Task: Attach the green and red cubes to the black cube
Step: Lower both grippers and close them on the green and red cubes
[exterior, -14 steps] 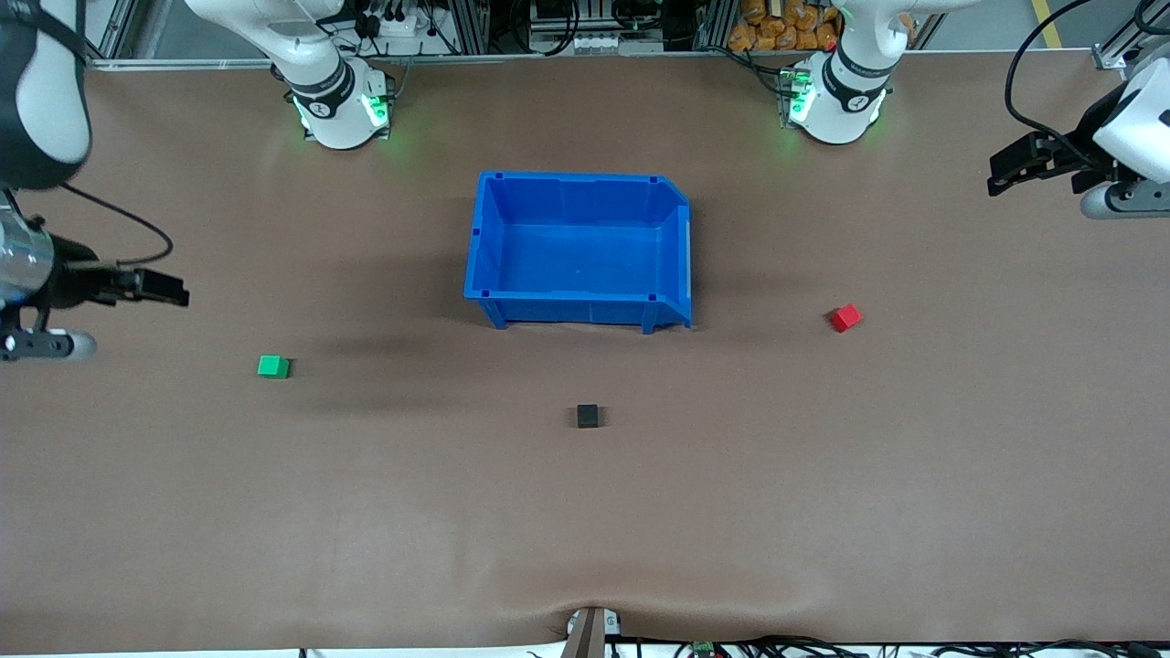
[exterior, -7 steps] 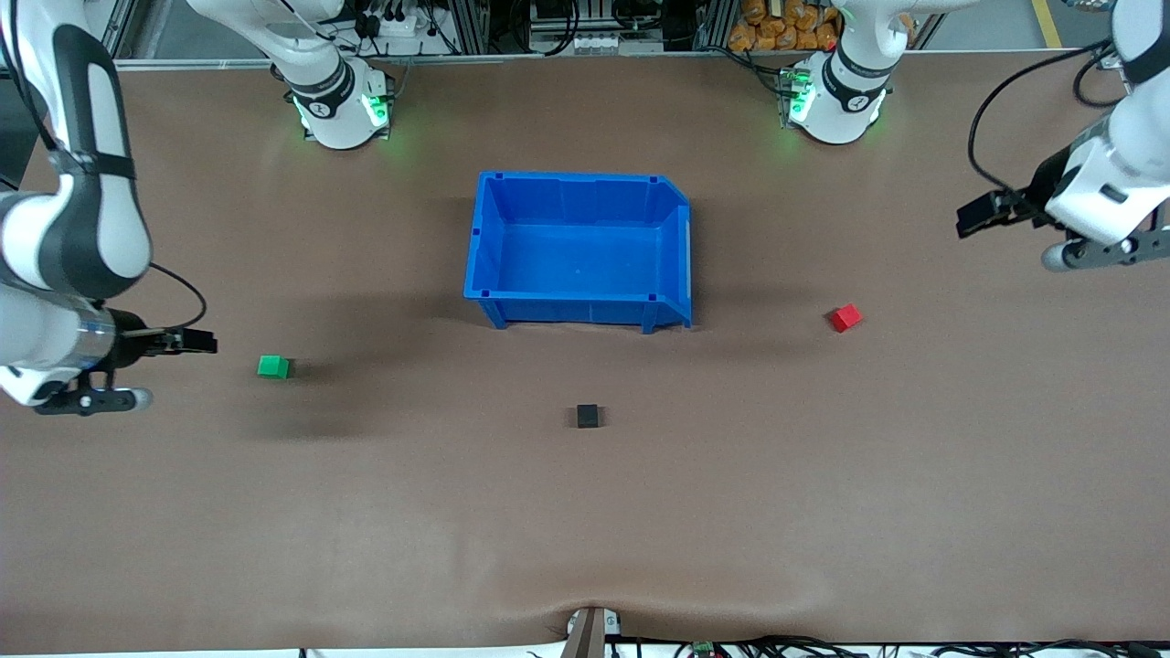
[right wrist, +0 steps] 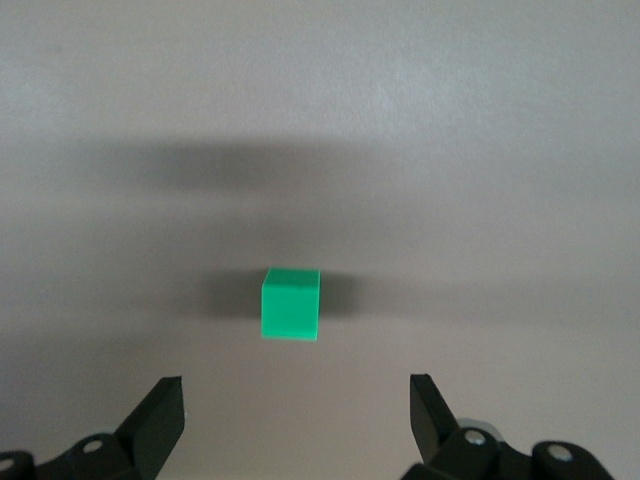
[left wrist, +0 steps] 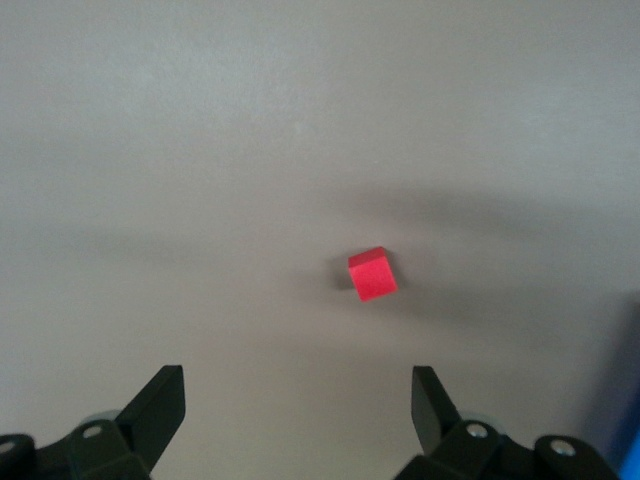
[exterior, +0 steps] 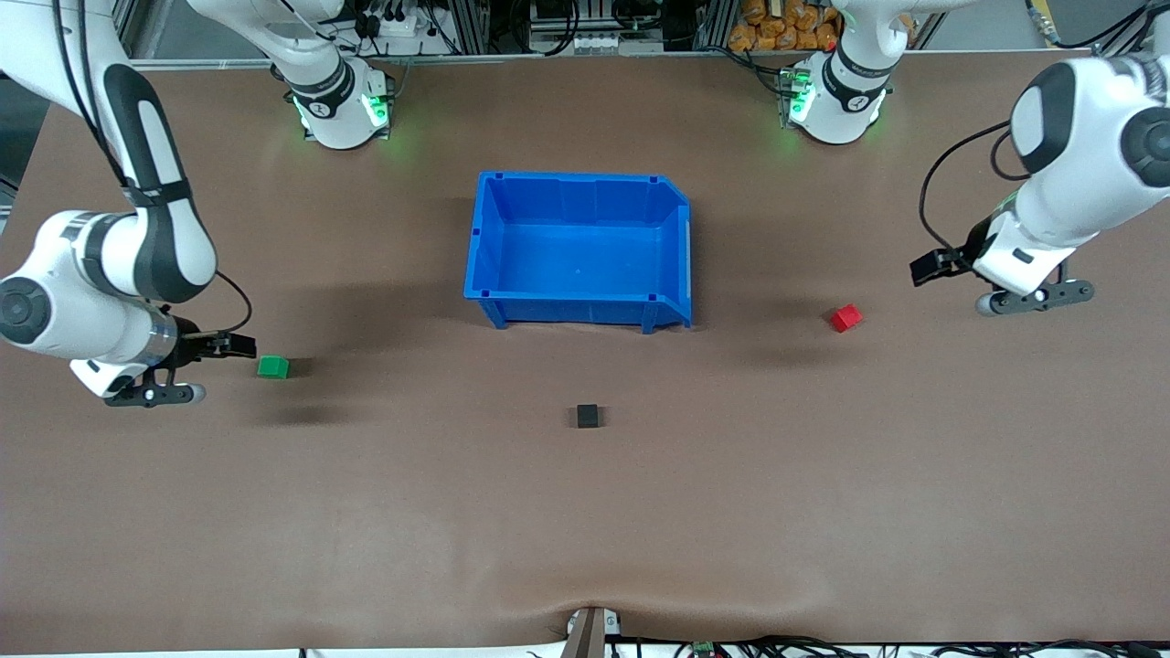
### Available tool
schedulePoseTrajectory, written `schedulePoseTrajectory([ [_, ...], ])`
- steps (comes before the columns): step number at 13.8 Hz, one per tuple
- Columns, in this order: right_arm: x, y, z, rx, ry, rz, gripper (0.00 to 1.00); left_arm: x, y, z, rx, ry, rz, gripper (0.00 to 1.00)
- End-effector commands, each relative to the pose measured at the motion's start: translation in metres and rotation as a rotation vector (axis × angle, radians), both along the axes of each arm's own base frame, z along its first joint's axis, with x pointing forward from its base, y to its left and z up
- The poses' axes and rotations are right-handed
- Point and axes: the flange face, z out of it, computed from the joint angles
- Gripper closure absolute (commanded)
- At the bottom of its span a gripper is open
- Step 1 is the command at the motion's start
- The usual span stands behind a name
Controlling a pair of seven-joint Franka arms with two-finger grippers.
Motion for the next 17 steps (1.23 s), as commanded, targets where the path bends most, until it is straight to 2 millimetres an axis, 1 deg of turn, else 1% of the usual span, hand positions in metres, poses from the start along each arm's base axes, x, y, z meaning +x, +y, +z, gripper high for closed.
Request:
schedulePoseTrajectory([
  [1,-0.023,0.011,-0.026,-0.004,-0.074,0.036,0.00,-0.005,0.004,-0.043,-0.041,0.000,0.093,0.00],
  [3,-0.026,0.013,-0.043,-0.006,-0.081,0.041,0.00,-0.002,0.000,-0.073,-0.055,-0.002,0.134,0.00],
  [5,-0.029,0.017,-0.066,-0.007,-0.055,0.050,0.00,0.003,0.002,-0.102,-0.066,0.006,0.205,0.00],
  [7,-0.028,0.015,-0.075,-0.010,-0.066,0.048,0.00,0.009,-0.004,-0.134,-0.073,0.013,0.293,0.01],
  [8,-0.028,0.015,-0.080,-0.010,-0.064,0.047,0.00,0.010,-0.005,-0.144,-0.070,0.020,0.326,0.02],
  [10,-0.029,0.010,-0.092,-0.014,-0.074,0.041,0.00,0.010,-0.009,-0.161,-0.073,0.034,0.382,0.04],
  [12,-0.030,0.006,-0.096,-0.015,-0.070,0.032,0.00,0.011,-0.029,-0.173,-0.084,0.039,0.455,0.07],
  [13,-0.030,0.006,-0.097,-0.014,-0.068,0.032,0.00,0.011,-0.031,-0.180,-0.084,0.038,0.463,0.10],
  [15,-0.031,0.006,-0.099,-0.014,-0.064,0.032,0.00,0.010,-0.032,-0.189,-0.086,0.033,0.463,0.12],
  [17,-0.031,0.006,-0.101,-0.014,-0.058,0.030,0.00,0.010,-0.028,-0.191,-0.085,0.036,0.468,0.12],
])
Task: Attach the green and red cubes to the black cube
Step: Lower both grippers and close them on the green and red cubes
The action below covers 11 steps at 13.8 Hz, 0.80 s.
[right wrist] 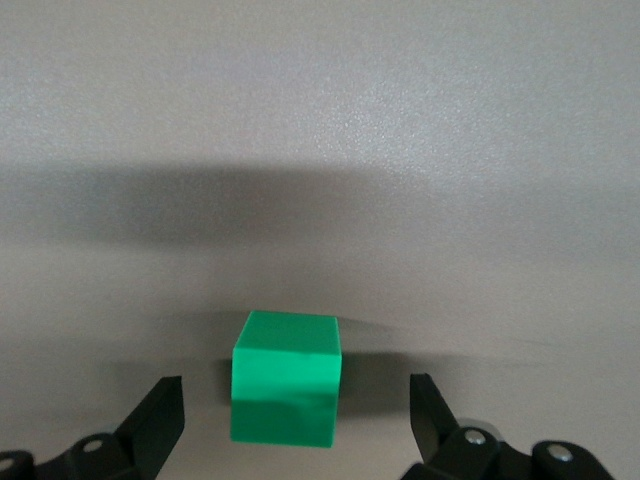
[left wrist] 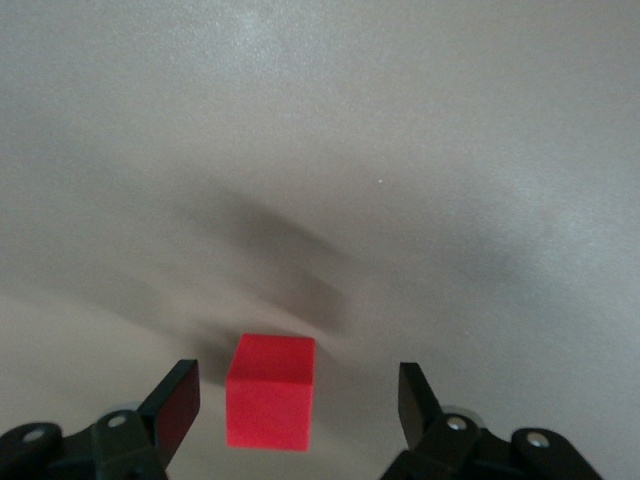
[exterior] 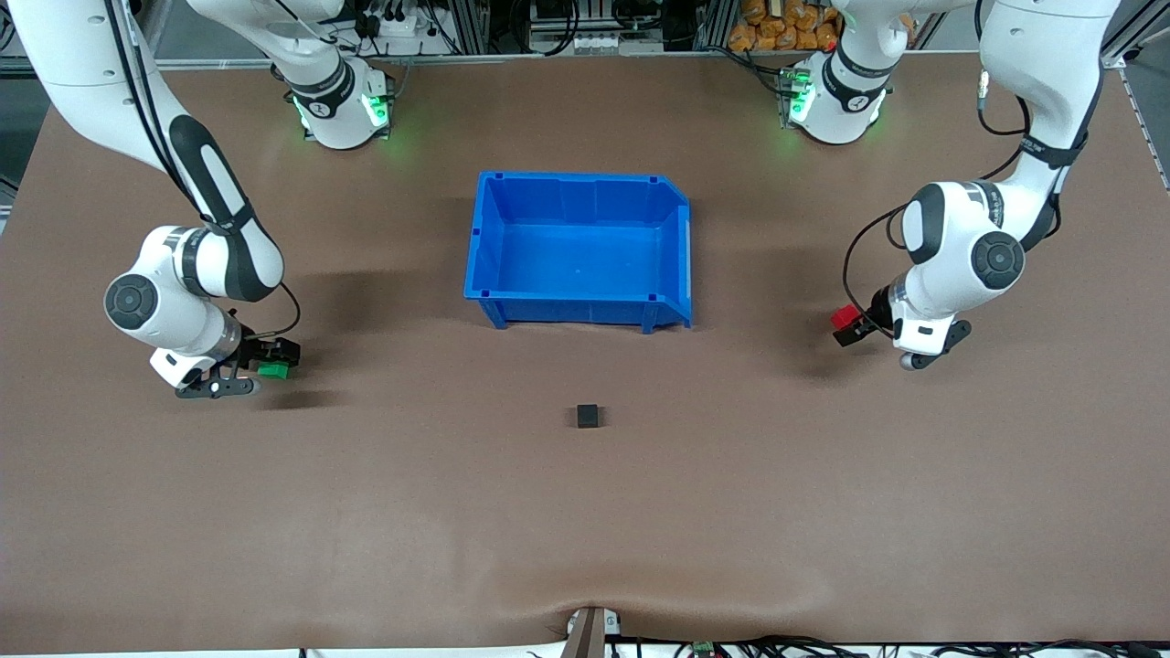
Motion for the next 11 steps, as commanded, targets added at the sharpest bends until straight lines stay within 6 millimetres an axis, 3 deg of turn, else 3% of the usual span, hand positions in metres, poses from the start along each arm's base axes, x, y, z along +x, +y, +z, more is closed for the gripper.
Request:
schedulePoseTrajectory([
  [1,-0.001,-0.003,-0.002,0.003,0.005,0.004,0.00,0.002,0.006,-0.003,-0.008,-0.003,0.030,0.12],
  [5,-0.001,-0.002,-0.002,0.003,0.009,-0.006,0.00,-0.003,0.009,-0.007,-0.007,0.016,0.044,0.13],
  [6,-0.001,-0.003,-0.002,0.003,0.009,-0.007,0.04,-0.004,0.010,-0.009,-0.007,0.019,0.049,0.15],
  [8,0.000,-0.002,-0.002,0.003,0.007,-0.007,0.25,-0.005,0.015,-0.014,-0.007,0.028,0.061,0.20],
  [9,0.000,-0.002,-0.002,0.003,0.007,-0.006,0.40,-0.005,0.015,-0.015,-0.007,0.032,0.064,0.23],
  [11,0.001,-0.001,-0.001,0.003,0.004,-0.004,0.80,-0.006,0.015,-0.018,-0.007,0.037,0.066,0.28],
])
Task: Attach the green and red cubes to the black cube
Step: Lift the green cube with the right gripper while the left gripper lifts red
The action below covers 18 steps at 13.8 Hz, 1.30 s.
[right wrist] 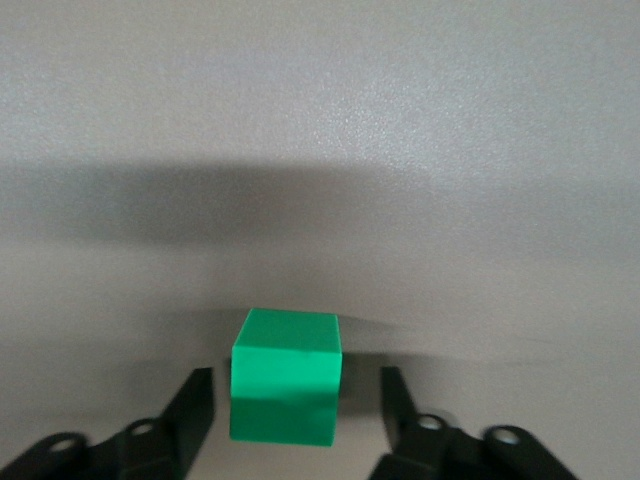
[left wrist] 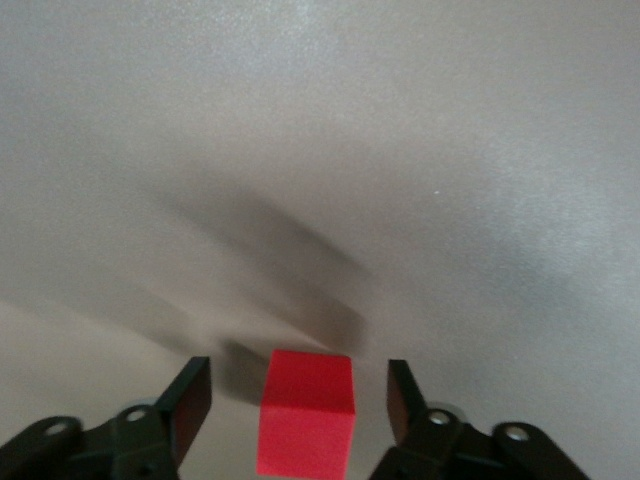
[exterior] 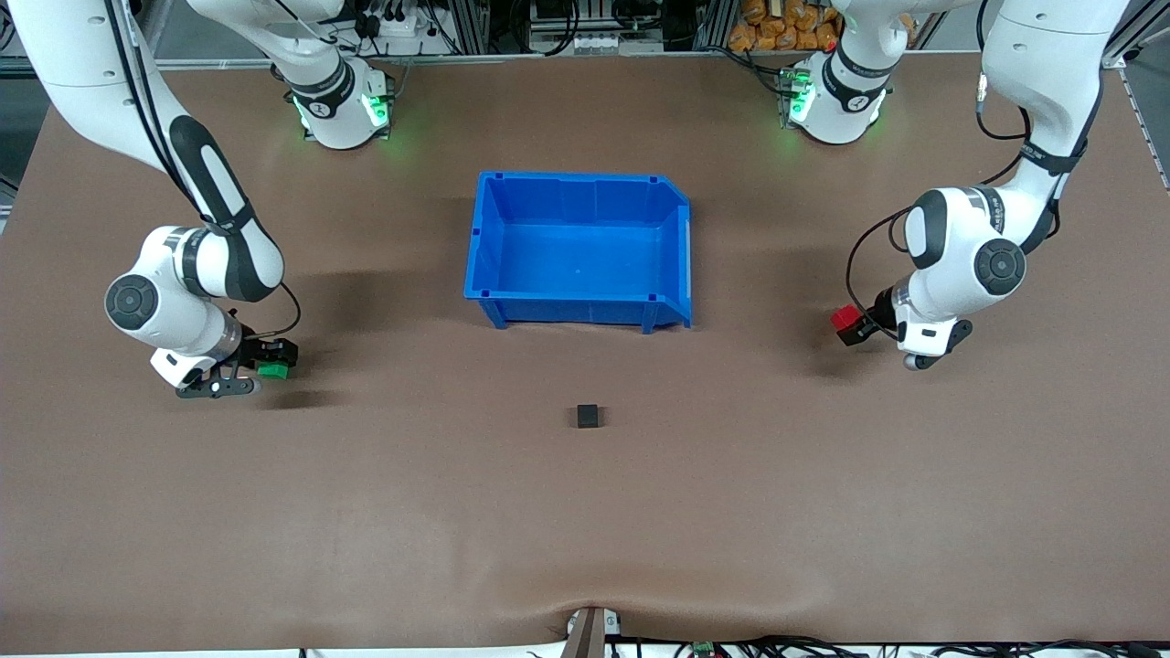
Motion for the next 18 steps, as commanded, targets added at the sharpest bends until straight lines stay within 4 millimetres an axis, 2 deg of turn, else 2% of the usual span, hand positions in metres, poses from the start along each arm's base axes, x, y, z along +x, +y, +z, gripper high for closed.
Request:
schedulePoseTrajectory([
  [1,0.001,-0.002,0.000,0.002,0.001,-0.004,0.97,-0.002,0.000,-0.003,-0.007,0.008,0.032,0.29],
  [2,0.001,-0.003,0.000,0.002,0.002,-0.004,1.00,-0.002,0.000,-0.004,-0.007,0.010,0.032,0.31],
  [6,0.001,0.001,0.003,0.008,0.037,0.010,1.00,-0.004,0.000,-0.006,-0.006,0.016,0.032,0.38],
  [9,0.005,0.003,0.009,0.006,0.025,0.023,1.00,-0.005,-0.001,-0.010,-0.005,0.025,0.049,0.53],
  [10,0.008,0.006,0.012,0.008,0.021,0.059,1.00,-0.005,-0.002,-0.010,-0.003,0.026,0.059,0.61],
  [12,0.018,0.001,0.023,0.015,0.010,0.183,1.00,-0.005,-0.002,-0.008,-0.002,0.023,0.063,0.80],
  [13,0.023,-0.003,0.029,0.018,0.001,0.284,1.00,-0.005,-0.003,-0.008,-0.003,0.025,0.063,0.92],
  [14,0.030,-0.004,0.036,0.020,-0.014,0.407,1.00,-0.004,-0.003,-0.008,0.000,0.025,0.081,1.00],
  [16,0.041,-0.006,0.047,0.014,-0.037,0.573,1.00,0.000,-0.010,-0.003,0.008,0.019,0.155,1.00],
  [18,0.052,-0.008,0.059,-0.004,-0.058,0.702,1.00,0.013,-0.027,0.010,0.008,0.027,0.232,1.00],
])
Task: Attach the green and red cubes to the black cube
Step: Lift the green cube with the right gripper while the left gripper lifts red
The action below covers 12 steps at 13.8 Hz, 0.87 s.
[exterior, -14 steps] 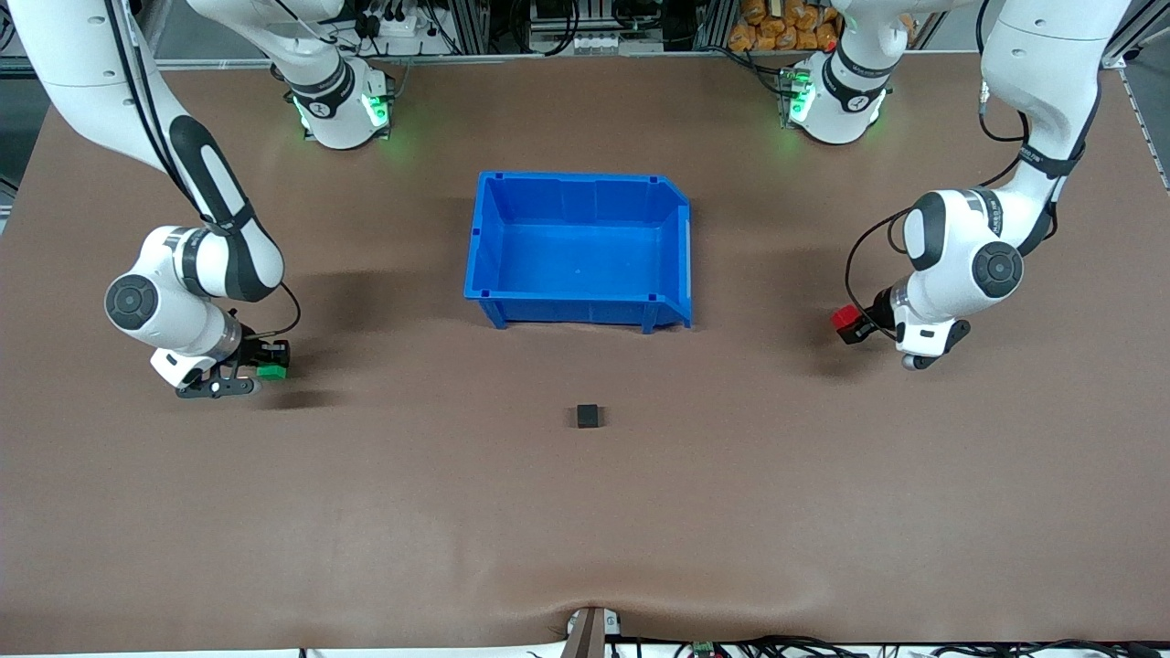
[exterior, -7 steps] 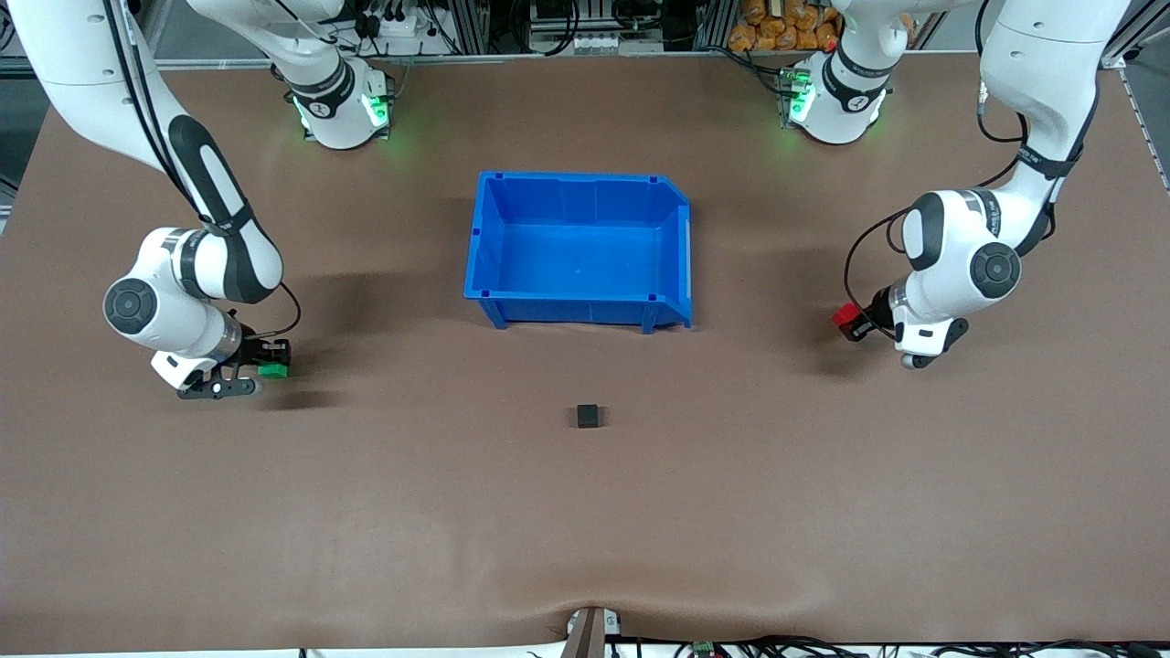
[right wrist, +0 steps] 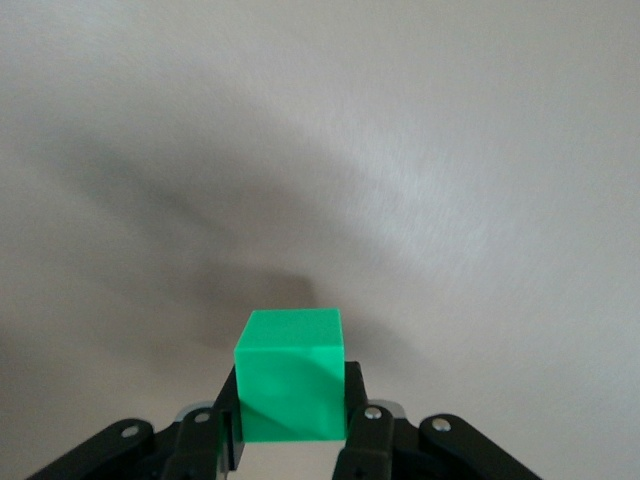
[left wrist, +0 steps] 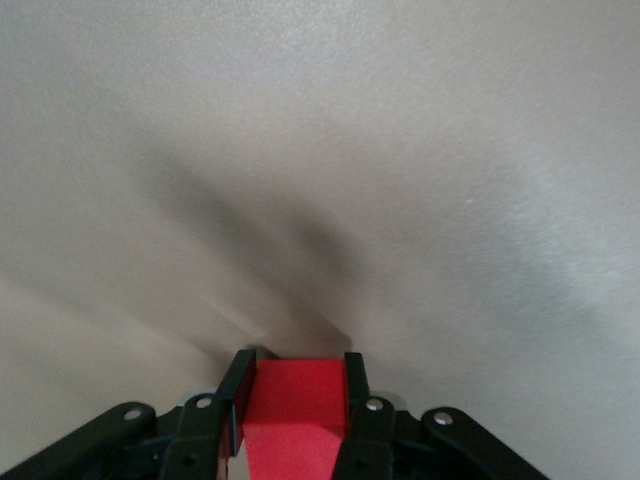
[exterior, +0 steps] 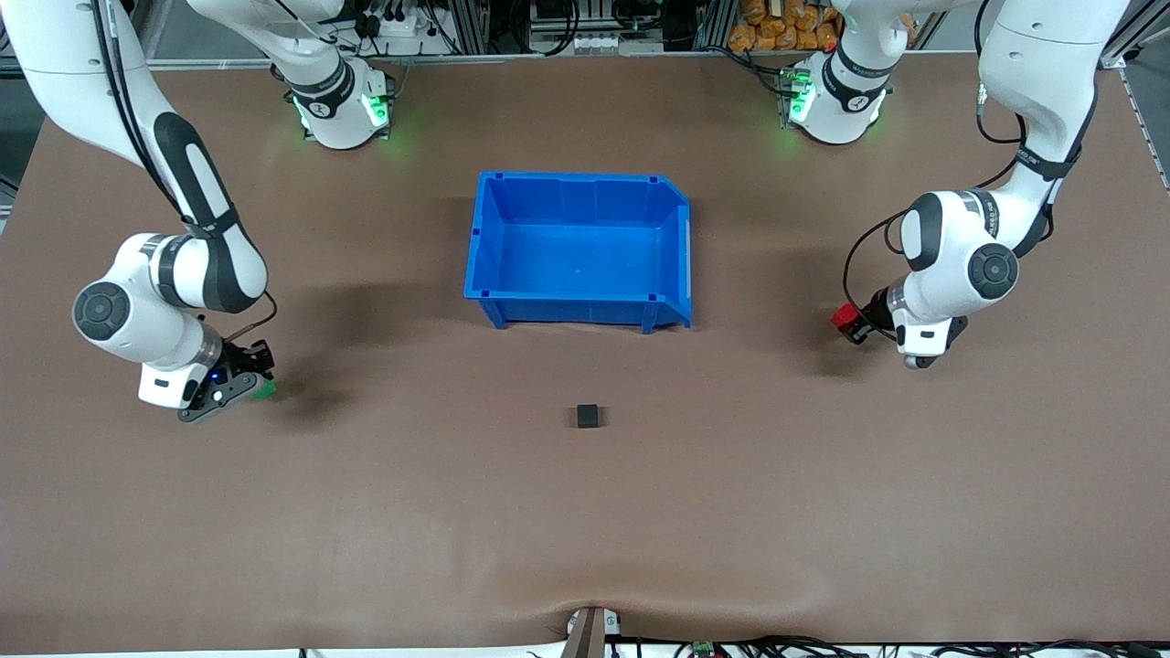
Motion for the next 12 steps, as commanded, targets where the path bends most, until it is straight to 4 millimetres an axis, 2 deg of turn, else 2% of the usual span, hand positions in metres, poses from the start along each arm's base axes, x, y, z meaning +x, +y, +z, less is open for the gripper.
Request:
schedulePoseTrajectory([
  [1,0.017,-0.006,0.023,-0.020,-0.030,0.209,1.00,0.019,-0.027,0.021,-0.010,0.012,0.110,1.00],
  [2,0.024,-0.014,0.032,-0.029,-0.046,0.294,1.00,0.028,-0.041,0.029,-0.015,0.005,0.150,1.00],
  [3,0.028,-0.032,0.037,-0.036,-0.059,0.331,1.00,0.038,-0.055,0.038,-0.020,-0.011,0.198,1.00],
  [5,0.035,-0.044,0.043,-0.046,-0.074,0.412,1.00,0.063,-0.084,0.047,-0.041,-0.026,0.311,1.00],
  [7,0.044,-0.041,0.055,-0.055,-0.096,0.505,1.00,0.090,-0.111,0.060,-0.051,-0.004,0.428,1.00],
  [9,0.045,-0.036,0.055,-0.054,-0.092,0.577,1.00,0.112,-0.145,0.071,-0.058,0.017,0.502,1.00],
  [12,0.061,-0.006,0.069,-0.053,-0.126,0.683,1.00,0.144,-0.194,0.074,-0.087,0.017,0.589,1.00],
])
